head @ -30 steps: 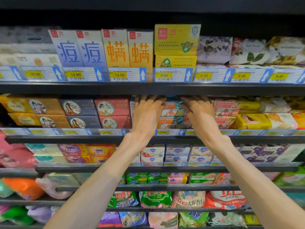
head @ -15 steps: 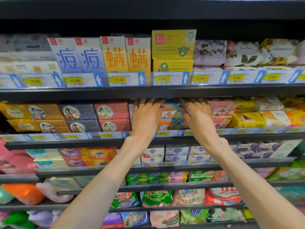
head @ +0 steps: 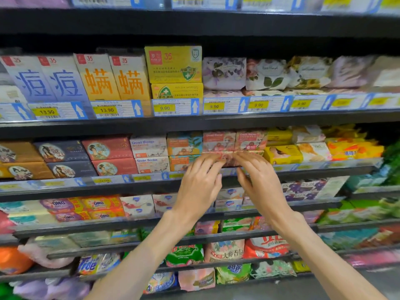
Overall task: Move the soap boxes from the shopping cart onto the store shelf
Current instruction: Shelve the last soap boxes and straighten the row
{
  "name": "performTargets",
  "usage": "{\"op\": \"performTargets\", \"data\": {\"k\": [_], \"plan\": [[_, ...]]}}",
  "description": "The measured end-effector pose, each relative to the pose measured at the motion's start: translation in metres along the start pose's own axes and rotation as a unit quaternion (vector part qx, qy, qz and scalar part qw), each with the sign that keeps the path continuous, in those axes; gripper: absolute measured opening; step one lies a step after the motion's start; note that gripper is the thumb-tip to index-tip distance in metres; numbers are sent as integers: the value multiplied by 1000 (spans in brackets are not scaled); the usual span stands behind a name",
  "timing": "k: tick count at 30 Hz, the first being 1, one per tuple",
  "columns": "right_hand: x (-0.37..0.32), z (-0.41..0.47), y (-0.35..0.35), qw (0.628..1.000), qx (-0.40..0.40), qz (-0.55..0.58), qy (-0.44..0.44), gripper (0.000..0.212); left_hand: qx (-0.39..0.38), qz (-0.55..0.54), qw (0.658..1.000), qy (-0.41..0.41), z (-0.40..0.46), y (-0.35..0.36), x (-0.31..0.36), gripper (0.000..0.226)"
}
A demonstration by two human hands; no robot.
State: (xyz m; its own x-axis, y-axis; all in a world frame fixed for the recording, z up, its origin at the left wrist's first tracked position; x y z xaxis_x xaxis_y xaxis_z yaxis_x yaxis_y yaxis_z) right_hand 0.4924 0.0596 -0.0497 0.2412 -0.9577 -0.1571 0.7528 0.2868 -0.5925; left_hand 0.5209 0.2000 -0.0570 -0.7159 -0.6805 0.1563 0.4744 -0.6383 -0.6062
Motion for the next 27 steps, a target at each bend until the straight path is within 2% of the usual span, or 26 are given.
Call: {"op": "performTargets", "data": {"k": [3,11,21,27], "plan": [[20,-7,-11,1000,-17,-2,9,30,-22,19,999,-37,4,21,15,34],[45,-1,-28,1000,-25,3,-14,28,-19,67,991,-117,9,41,34,35],[57,2,-42,999,-23,19,-24,29,-50,117,985,-117,23,50,26,47],[65,-5,-38,999,-48,13,-14,34,-43,119,985,-120,22,52,24,48]]}}
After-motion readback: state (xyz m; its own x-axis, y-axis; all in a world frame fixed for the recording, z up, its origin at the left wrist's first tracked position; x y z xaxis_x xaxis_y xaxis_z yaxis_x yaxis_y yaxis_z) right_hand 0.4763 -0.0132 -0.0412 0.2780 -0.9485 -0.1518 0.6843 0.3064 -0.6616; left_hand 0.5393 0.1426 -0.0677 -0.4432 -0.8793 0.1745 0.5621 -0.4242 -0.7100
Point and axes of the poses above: each hand's wrist, its own z-axis towards the middle knuckle, its own y-axis out of the palm, x = y × z, the point moved 9 cm from there along z, towards the middle knuckle, and after that the axes turned 11 degrees about x, right-handed, at the moved point
